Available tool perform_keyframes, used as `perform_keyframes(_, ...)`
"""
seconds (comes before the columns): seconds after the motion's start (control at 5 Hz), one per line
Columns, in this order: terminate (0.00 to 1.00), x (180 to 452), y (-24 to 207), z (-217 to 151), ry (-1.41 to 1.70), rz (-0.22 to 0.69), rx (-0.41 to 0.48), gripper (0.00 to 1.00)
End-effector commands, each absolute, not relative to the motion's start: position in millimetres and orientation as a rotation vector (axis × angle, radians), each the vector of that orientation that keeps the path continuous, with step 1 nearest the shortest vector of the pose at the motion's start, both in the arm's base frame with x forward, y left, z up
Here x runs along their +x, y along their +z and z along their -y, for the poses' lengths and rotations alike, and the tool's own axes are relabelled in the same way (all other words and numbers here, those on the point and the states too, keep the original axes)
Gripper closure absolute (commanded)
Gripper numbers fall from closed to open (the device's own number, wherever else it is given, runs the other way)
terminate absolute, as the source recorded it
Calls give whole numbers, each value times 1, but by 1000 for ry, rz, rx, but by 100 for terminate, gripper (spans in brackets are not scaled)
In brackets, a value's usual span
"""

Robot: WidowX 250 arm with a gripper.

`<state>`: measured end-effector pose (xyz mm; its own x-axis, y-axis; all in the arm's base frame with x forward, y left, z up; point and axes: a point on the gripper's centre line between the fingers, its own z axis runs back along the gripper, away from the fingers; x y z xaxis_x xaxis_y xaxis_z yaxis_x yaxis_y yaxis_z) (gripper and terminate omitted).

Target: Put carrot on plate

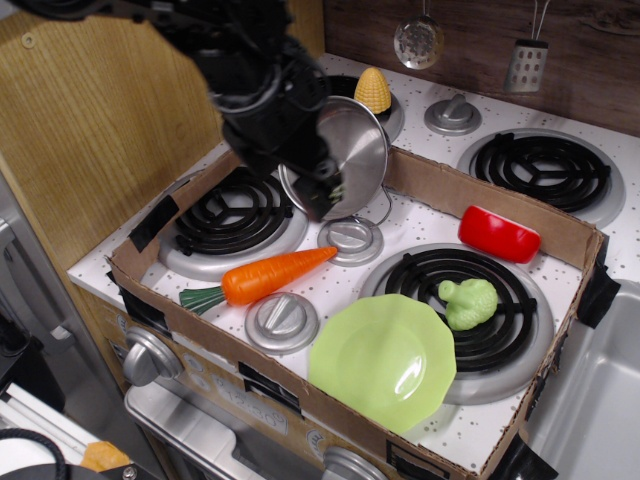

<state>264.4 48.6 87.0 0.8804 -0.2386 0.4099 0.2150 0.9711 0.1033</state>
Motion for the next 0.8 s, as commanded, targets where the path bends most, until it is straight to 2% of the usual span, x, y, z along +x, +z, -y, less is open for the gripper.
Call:
perform_keyframes(0.0, 0, 246, 81, -64, -346, 422, 29, 0)
perform_keyframes(0.4, 0, 237, 52, -66, -341, 366, 50, 0)
perform_keyframes(0.6, 0, 239, 41, -67, -342, 375, 62, 0)
